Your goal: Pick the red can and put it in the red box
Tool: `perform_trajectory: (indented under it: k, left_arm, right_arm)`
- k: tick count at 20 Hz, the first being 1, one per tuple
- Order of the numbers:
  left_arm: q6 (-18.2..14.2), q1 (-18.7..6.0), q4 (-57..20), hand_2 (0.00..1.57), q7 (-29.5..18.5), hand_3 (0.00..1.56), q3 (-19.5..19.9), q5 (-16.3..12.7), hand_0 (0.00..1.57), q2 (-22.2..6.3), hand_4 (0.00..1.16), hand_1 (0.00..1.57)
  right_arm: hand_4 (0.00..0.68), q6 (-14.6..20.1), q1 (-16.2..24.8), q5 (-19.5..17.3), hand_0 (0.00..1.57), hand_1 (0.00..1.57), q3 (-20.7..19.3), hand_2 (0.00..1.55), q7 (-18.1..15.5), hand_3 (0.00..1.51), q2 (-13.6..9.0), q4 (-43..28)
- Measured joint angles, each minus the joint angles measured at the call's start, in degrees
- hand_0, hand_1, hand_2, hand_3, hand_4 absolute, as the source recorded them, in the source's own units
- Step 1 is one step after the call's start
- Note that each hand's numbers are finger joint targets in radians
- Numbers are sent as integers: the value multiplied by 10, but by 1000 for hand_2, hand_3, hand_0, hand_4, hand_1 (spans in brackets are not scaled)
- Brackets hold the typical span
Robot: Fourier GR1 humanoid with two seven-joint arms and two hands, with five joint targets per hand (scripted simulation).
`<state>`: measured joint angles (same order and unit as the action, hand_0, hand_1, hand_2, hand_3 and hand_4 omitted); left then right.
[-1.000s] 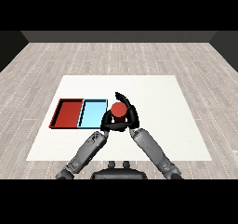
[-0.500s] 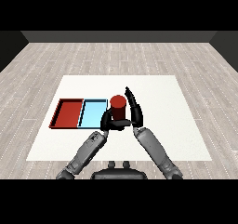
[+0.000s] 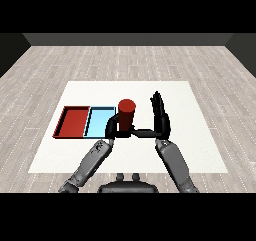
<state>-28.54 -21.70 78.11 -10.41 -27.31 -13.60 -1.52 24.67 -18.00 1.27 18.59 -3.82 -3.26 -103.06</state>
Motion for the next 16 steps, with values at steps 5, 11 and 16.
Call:
perform_trajectory:
  k: [5, 11, 16]
  left_arm:
    - [15, -11, 12, 1571, 22, 1458, 40, 10, 1571, -33, 1143, 1571]
    - [25, -8, 11, 1571, 37, 1470, 96, 20, 1571, -89, 1120, 1571]
    - [39, -14, -28, 1559, 66, 1469, 156, 25, 1571, -161, 1139, 1571]
  right_arm:
    - [0, -38, 73, 32, 0, 0, -48, 0, -22, 0, -42, -64]
    - [0, -58, 172, 51, 0, 0, -89, 0, -50, 0, -69, -96]
    - [0, -85, 198, 84, 0, 0, -138, 0, -74, 0, -87, -78]
